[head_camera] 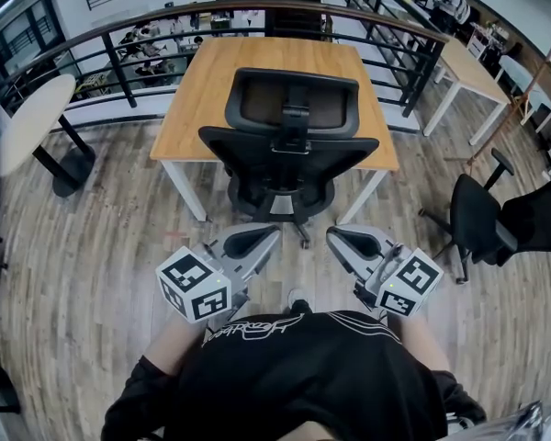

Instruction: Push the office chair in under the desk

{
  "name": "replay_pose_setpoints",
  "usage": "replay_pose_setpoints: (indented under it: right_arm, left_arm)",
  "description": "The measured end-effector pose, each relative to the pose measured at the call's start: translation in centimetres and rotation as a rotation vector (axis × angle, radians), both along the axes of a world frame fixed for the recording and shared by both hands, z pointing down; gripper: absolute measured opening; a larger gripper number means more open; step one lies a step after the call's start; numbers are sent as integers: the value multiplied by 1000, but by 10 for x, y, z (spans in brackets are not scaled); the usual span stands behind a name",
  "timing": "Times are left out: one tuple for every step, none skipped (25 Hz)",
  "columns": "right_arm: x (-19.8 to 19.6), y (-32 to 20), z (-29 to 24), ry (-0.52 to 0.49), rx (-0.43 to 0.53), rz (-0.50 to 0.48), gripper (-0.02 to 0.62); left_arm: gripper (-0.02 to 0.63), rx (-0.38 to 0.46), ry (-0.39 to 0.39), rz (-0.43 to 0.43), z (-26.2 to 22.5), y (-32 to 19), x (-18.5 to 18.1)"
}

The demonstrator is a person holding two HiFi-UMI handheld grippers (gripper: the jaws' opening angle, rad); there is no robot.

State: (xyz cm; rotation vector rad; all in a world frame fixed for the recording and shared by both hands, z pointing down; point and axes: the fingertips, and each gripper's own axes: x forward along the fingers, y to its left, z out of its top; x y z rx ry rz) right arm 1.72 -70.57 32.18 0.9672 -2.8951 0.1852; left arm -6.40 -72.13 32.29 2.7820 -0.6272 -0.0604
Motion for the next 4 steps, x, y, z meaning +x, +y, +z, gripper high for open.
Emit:
replay_pose_setpoints:
  right_arm:
    - [1, -2, -1, 1, 0, 1, 40]
    - [2, -3, -3, 2, 0, 2, 40]
    - [2, -5, -5, 3, 1, 4, 40]
    - [3, -6, -6, 4, 1, 6, 40]
  left_arm:
    - [8, 2, -2, 2, -1, -2, 1]
    - [8, 4, -4, 3, -3, -3, 2]
    - [8, 7, -7, 4, -4, -5, 3]
    - [8, 9, -9, 6, -5, -7, 3]
